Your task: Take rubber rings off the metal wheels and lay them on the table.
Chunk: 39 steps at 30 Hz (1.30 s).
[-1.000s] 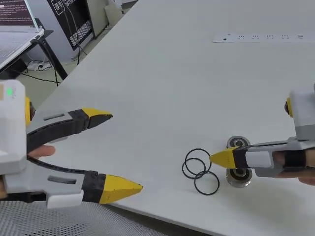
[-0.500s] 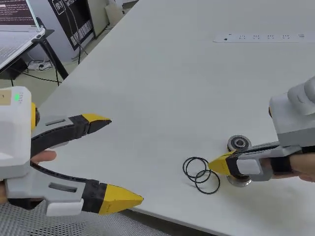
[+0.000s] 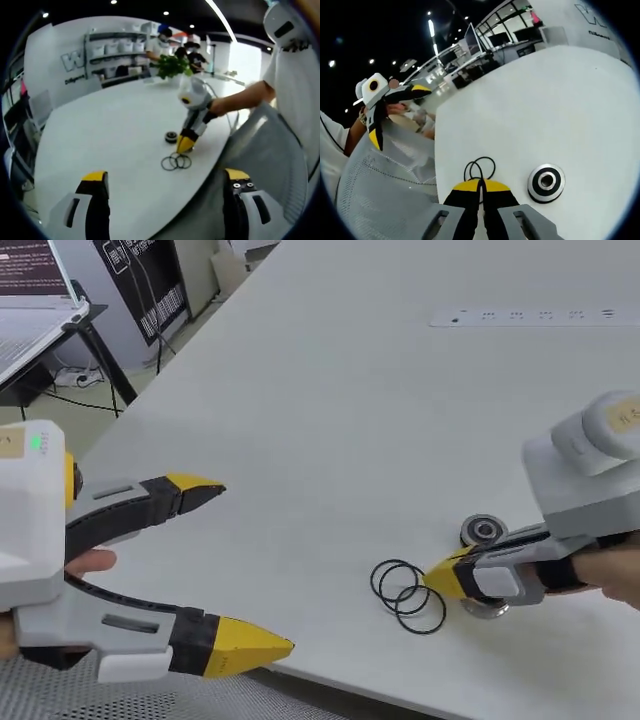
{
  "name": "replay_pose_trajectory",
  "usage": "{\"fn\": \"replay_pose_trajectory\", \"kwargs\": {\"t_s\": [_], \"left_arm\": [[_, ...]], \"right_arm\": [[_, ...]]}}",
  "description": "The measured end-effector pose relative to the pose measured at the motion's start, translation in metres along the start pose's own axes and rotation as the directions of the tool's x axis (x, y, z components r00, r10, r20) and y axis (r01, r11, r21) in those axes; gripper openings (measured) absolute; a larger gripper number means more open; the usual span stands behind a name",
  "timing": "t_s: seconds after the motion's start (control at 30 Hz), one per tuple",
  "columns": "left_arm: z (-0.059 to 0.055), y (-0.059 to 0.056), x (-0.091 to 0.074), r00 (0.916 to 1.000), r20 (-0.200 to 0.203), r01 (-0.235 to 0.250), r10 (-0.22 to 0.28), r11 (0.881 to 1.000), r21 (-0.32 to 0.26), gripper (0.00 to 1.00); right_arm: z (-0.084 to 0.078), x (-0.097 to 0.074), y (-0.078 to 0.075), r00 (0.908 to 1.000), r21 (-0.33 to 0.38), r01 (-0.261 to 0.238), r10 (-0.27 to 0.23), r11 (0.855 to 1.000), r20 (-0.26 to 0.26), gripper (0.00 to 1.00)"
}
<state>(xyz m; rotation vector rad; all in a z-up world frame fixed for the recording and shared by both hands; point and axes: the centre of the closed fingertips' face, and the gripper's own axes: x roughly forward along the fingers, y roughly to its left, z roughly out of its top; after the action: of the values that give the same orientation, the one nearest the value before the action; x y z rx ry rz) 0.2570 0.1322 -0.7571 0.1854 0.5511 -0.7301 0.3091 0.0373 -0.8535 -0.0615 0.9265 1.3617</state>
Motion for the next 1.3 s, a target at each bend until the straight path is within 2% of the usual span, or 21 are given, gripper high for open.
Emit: {"fn": "replay_pose_trajectory", "kwargs": {"t_s": [0.4,0.53,0.7,0.87,1.03,1.13,1.3], "left_arm": [[0.003,0.000,0.000,0.9998,0.018,0.001,0.000,1.000,-0.006,0.95],[0.003,0.000,0.000,0.9999,0.014,0.001,-0.001,1.000,0.000,0.94],[0.003,-0.001,0.000,1.0000,0.008,0.002,-0.002,1.000,0.003,0.94],[0.003,-0.001,0.000,1.0000,0.001,0.000,0.000,1.000,0.009,0.93],[0.004,-0.002,0.001,1.0000,-0.002,0.005,-0.004,1.000,0.016,0.94],[0.006,-0.002,0.001,1.0000,-0.003,0.007,-0.007,1.000,0.018,0.94],[0.009,-0.001,0.003,0.9999,-0.005,0.011,-0.011,1.000,0.028,0.94]], "right_arm": [[-0.002,0.004,0.001,0.9984,-0.112,0.027,-0.033,0.993,-0.047,0.01],[-0.004,0.004,0.004,0.9971,-0.144,0.025,-0.034,0.989,-0.067,0.03],[-0.005,0.001,0.000,0.9952,-0.184,0.039,-0.055,0.982,-0.081,0.04],[-0.005,-0.006,-0.003,0.9963,-0.154,0.035,-0.047,0.987,-0.072,0.06],[-0.004,-0.014,-0.007,0.9967,-0.153,0.048,-0.058,0.987,-0.057,0.09],[-0.004,-0.019,-0.008,0.9982,-0.131,0.040,-0.045,0.991,-0.038,0.13],[0.003,-0.026,-0.007,0.9991,-0.145,0.042,-0.043,0.989,-0.002,0.14]]}}
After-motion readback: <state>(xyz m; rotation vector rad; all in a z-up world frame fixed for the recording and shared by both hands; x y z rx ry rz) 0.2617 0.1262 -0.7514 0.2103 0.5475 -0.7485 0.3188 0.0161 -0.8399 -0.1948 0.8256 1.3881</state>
